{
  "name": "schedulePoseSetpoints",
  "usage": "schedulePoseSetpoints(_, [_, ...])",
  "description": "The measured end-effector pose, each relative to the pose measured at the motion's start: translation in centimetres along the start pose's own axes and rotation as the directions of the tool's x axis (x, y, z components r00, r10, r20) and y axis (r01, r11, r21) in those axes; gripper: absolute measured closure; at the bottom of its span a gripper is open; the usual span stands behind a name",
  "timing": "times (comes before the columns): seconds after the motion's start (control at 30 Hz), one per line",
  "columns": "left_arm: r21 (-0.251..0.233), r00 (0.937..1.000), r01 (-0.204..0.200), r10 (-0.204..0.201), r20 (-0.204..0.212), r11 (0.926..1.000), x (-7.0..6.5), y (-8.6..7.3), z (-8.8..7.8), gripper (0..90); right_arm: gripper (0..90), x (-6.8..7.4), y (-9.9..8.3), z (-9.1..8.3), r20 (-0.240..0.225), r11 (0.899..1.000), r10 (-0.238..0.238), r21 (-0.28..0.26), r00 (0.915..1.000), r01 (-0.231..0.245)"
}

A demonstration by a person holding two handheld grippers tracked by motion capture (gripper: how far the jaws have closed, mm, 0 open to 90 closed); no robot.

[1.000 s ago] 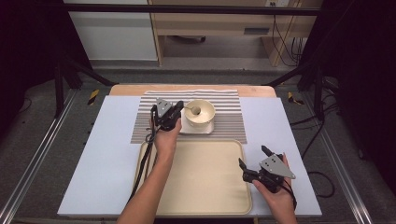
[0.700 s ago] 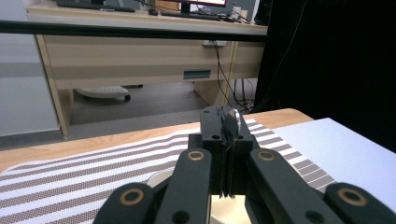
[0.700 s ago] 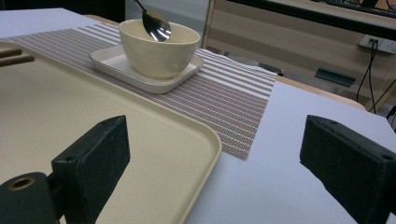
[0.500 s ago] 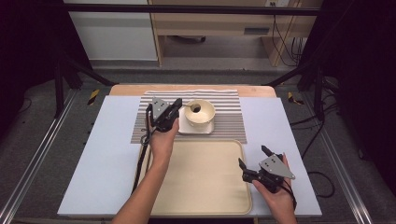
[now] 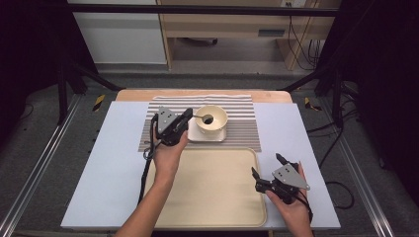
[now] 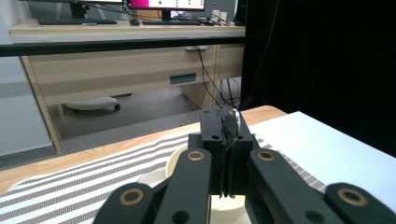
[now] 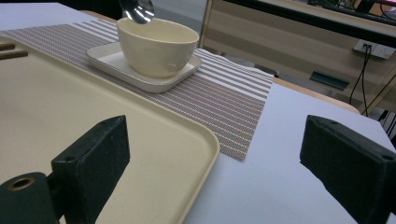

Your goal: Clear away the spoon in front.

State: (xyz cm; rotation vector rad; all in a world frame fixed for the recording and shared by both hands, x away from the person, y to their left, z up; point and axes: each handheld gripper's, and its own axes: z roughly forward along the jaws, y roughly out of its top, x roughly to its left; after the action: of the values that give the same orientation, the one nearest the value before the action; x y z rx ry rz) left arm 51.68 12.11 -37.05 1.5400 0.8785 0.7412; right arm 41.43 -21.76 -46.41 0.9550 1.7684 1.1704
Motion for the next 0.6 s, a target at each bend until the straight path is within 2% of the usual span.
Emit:
schedulePoseSetpoints(0.17, [-0.002,0.9999,0.008,-0.008,0.011,1.0000,-0.2,0.1,-1.2,88.9,8.6,0.0,0.1,0.0,0.010,1.000,-0.005,-0.008,0.9999,0.005])
schedulePoseSetpoints(0.3, [0.005,0.9997,-0.019,0.019,0.017,0.9998,-0.5,0.2,-2.2,88.9,8.0,0.1,0.1,0.0,0.013,1.000,-0.011,-0.010,0.9999,0.011])
schedulePoseSetpoints(0.6, [0.021,0.9982,-0.037,0.036,0.047,0.9991,-0.9,-0.1,-4.8,88.9,6.9,0.1,0.0,0.0,0.017,0.999,-0.028,-0.015,0.9995,0.029])
